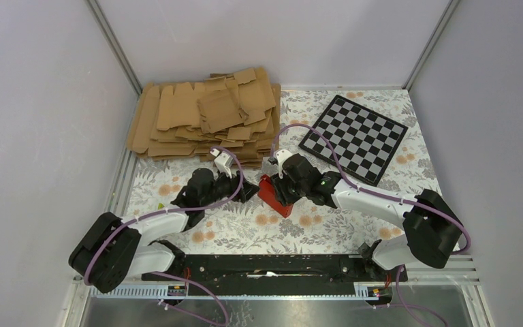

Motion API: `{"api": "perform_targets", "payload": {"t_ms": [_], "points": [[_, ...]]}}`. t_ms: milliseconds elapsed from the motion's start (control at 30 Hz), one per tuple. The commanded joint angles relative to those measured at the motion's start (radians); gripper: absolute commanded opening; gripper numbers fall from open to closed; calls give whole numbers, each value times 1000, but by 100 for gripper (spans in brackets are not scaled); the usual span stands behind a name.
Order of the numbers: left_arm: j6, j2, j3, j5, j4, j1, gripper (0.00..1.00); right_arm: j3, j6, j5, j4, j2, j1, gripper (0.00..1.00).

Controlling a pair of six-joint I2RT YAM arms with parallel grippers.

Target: Fold the paper box

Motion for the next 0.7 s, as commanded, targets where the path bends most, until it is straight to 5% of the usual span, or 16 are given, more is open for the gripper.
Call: {"api": "perform_targets", "payload": {"t_ms": [0, 300, 667], "points": [[28, -22, 53, -21, 26, 3, 55, 25, -21, -1, -9, -18, 9, 45], [68, 44, 149, 13, -18, 2, 43, 22, -53, -14, -53, -42, 8, 43], [130, 80, 208, -39, -97, -45, 41, 37, -50, -36, -54, -30, 9, 43]]}}
